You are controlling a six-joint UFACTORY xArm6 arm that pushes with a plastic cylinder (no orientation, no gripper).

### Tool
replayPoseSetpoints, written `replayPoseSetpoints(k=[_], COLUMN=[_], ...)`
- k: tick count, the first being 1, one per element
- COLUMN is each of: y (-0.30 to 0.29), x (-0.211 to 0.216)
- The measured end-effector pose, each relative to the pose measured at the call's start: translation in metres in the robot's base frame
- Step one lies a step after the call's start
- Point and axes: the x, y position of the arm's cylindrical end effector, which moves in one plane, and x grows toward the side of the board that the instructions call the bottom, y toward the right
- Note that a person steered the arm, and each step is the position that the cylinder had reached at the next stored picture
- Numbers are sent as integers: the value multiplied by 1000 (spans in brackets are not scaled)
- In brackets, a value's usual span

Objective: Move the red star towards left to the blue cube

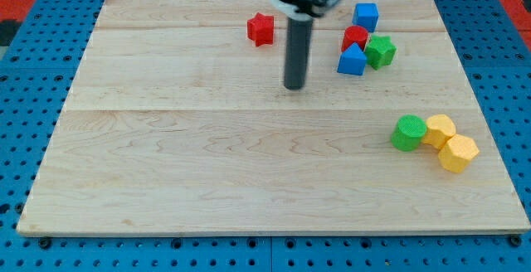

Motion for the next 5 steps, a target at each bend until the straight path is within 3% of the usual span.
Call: replayPoseSetpoints(k=[1,4,5], y=[-33,-67,-86], x=[-43,-26,-58])
